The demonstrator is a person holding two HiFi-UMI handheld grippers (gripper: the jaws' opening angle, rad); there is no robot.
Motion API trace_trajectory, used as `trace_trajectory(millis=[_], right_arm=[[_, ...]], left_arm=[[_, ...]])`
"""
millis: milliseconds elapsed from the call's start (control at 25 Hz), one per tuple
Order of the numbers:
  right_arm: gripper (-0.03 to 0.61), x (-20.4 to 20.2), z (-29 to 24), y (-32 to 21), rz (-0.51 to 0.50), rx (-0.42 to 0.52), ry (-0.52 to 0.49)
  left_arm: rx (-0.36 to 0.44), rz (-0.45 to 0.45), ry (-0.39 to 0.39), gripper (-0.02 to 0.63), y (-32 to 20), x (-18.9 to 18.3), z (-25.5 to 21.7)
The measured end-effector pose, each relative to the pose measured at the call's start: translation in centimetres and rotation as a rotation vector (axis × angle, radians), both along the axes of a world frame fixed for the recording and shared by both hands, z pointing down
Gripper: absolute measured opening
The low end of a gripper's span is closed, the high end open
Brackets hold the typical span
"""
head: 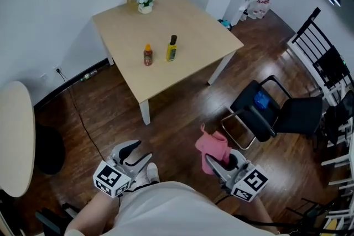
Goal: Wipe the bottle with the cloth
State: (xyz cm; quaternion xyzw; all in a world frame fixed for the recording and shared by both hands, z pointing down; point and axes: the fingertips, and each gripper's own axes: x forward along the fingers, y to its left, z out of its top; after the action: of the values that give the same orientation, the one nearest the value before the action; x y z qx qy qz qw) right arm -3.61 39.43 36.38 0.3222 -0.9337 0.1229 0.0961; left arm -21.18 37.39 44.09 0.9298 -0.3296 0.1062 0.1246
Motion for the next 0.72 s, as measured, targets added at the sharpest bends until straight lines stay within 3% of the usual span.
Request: trace_trajectory(millis=[200,720], right_arm=[[0.075,2.7,0.6,5.2,0.024,-0.01,0.005],[0.075,2.5,2.7,13.9,-0.032,-0.008,-0.048]], left_arm=[[0.044,0.037,0.003,0.215,4.0,4.0,-2.4],[0.004,-0.006,0.035,0.213,14.0,5.4,-3.3]])
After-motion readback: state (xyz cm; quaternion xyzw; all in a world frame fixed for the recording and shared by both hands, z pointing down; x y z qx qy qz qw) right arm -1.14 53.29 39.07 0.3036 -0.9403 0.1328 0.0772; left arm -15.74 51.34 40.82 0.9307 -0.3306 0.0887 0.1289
